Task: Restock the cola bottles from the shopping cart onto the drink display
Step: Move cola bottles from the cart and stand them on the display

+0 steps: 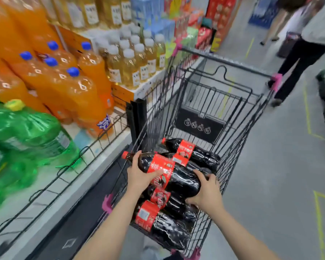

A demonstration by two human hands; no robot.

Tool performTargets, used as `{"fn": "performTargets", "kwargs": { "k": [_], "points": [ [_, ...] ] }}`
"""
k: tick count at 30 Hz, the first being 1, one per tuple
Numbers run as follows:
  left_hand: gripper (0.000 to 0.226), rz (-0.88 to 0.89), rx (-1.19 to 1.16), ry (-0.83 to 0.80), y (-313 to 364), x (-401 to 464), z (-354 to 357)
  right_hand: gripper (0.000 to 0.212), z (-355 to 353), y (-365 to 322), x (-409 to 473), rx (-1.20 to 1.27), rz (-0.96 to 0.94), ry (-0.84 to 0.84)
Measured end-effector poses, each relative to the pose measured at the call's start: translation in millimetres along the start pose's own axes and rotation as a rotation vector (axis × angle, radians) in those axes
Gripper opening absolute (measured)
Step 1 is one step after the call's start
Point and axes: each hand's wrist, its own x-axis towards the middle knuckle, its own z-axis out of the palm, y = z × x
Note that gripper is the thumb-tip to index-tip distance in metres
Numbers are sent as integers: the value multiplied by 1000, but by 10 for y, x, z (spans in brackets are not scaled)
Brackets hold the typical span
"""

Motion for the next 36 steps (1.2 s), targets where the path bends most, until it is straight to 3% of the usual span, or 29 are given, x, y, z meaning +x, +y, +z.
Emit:
{"fn": "performTargets", "kwargs": {
  "k": [8, 13, 17, 30, 36],
  "points": [
    [115, 10, -33, 235, -177, -823, -420, 111, -12, -199, -489, -6, -230, -18],
    [89, 27, -85, 349, -309, -1423, -737, 111, 47, -409, -868, -24, -344, -43],
    [117, 20, -126, 439, -494, -1852, -1034, 104, 117, -635, -1224, -27, -442, -51],
    [106, 28, -140, 695, -1241, -3213, -2324, 96, 866, -1630, -2525, -15, -665, -120],
    [119, -3, -117, 738, -1735, -3902, -3178, 97, 1428, -2204, -3376, 26, -716, -180]
  ]
}}
